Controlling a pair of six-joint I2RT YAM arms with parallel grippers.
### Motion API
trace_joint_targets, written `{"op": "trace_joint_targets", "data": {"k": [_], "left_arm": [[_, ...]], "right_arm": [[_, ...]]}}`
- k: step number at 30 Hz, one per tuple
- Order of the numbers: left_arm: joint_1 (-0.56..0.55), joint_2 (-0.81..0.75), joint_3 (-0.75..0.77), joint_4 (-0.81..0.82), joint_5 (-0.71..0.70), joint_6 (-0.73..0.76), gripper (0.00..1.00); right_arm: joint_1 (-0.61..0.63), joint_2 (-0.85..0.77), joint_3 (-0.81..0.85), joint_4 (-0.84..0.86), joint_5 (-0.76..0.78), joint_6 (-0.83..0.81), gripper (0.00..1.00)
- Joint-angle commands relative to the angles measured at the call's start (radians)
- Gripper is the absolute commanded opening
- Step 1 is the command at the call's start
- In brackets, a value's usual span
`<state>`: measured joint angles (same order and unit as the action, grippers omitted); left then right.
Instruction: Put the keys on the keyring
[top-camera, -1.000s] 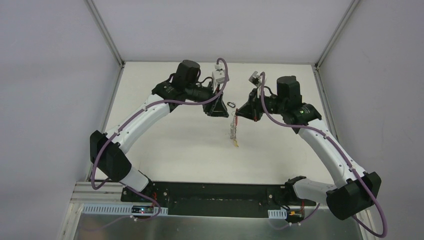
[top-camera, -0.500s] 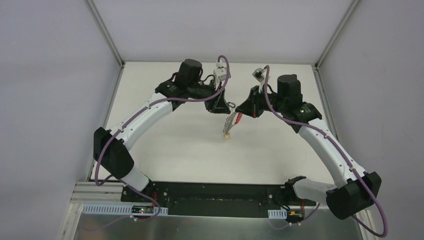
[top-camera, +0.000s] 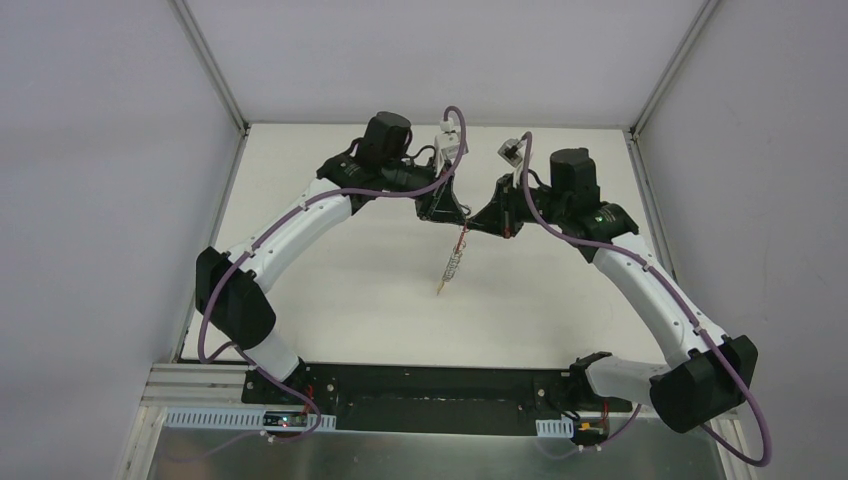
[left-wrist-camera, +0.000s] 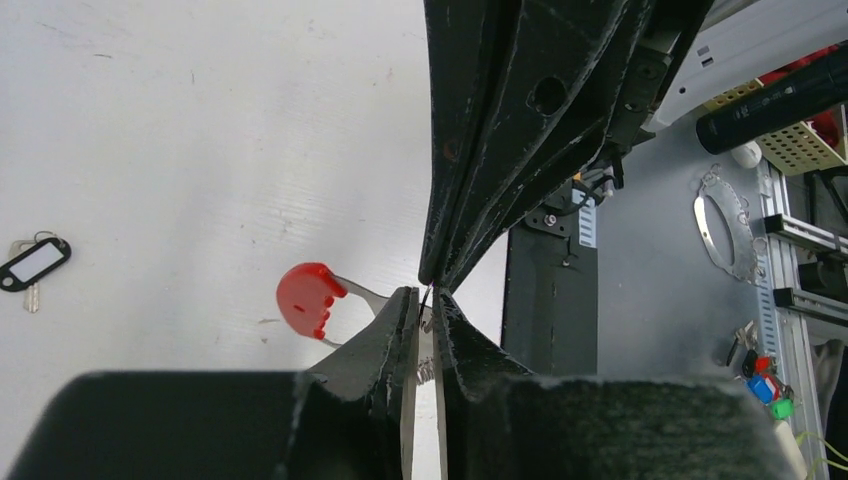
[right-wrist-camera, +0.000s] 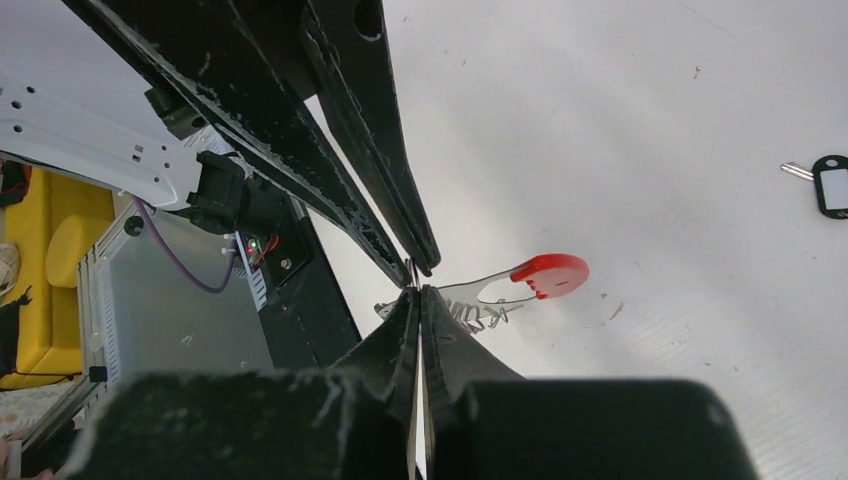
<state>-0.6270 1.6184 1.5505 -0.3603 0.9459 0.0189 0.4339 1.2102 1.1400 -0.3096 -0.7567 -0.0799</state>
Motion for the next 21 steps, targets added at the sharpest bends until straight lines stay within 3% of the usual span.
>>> {"op": "trace_joint_targets", "data": {"k": [1,12,17,21], "left_arm": [[-0.017,-0.008,0.03,-0.046,0.069,0.045,0.09],[-0.02,-0.014,0.014,-0.069,0.089,0.068,0.08],[-0.025,-0.006,0.014,-0.069,0.094,0.063,0.0],[-0.032,-0.003,0.016,-0.068,0.101,0.05,0.0]], "right_arm": [[0.004,-0.003,0.029,0.053,-0.052,-0.025,0.0],[0.003,-0.008,0.009,0.073,-0.049,-0.03,0.0],[0.0,-0.009,0.004,0.078,-0.047,-0.03,0.0],[-0.001,-0.01,0.001,0.082,-0.042,-0.029,0.0]]}}
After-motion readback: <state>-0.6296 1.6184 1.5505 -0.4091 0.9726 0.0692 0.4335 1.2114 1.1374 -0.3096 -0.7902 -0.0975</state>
